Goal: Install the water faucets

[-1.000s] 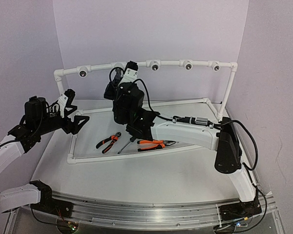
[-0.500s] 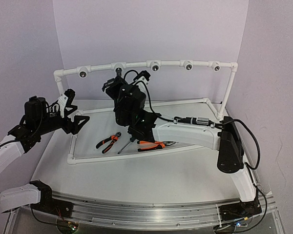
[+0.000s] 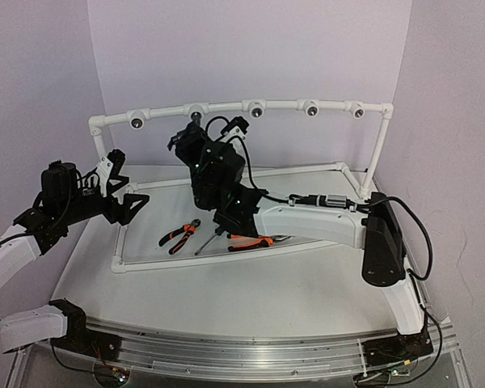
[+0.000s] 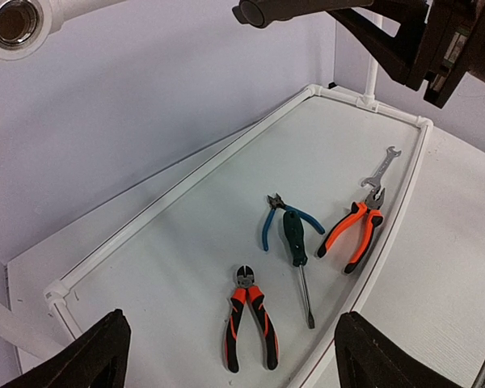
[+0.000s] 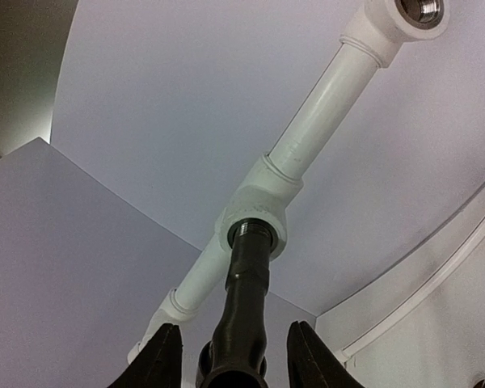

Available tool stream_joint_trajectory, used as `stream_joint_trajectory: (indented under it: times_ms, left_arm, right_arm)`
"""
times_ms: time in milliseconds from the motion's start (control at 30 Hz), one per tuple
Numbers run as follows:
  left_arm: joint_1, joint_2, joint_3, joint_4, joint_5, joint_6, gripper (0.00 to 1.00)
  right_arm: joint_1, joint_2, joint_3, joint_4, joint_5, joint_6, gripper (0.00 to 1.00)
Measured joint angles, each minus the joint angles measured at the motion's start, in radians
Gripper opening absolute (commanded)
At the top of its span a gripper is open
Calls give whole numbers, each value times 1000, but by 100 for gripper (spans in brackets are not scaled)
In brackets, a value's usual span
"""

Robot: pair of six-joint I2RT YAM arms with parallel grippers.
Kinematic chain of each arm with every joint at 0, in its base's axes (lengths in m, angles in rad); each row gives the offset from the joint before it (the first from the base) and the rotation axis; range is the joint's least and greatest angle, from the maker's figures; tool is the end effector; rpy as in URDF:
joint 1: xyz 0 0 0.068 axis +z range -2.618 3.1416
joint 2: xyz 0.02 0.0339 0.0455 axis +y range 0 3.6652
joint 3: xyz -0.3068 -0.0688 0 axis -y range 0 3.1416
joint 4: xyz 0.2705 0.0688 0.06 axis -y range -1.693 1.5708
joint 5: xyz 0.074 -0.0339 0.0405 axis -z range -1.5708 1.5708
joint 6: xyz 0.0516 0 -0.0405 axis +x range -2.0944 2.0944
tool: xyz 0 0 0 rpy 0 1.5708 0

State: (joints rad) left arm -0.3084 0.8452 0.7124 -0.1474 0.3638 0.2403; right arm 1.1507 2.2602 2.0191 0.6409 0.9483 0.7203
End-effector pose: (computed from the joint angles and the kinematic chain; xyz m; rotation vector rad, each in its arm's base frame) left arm 0.1945 -0.0812 0.3329 0.7405 1.6947 -0.3837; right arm 0.2781 0.5198 0.3844 0.6077 1.2793 1.0185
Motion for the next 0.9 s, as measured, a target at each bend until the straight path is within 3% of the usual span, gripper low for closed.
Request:
stream_joint_trajectory:
  times_ms: [233, 533, 767, 900]
  left_arm:
    - [0, 0, -5, 1, -1, 19, 96]
    - [0, 9, -54, 0, -11, 42, 100]
    - [0, 9, -56, 0, -27, 44, 100]
    - [0, 7, -61, 4, -29, 44, 100]
  right_arm:
    - [1, -48, -55, 20, -54, -40, 68]
    - [17, -213, -249, 58, -137, -98, 98]
    - [20, -360, -472, 101, -250, -140, 97]
    - [28, -470, -613, 79, -285, -268, 95]
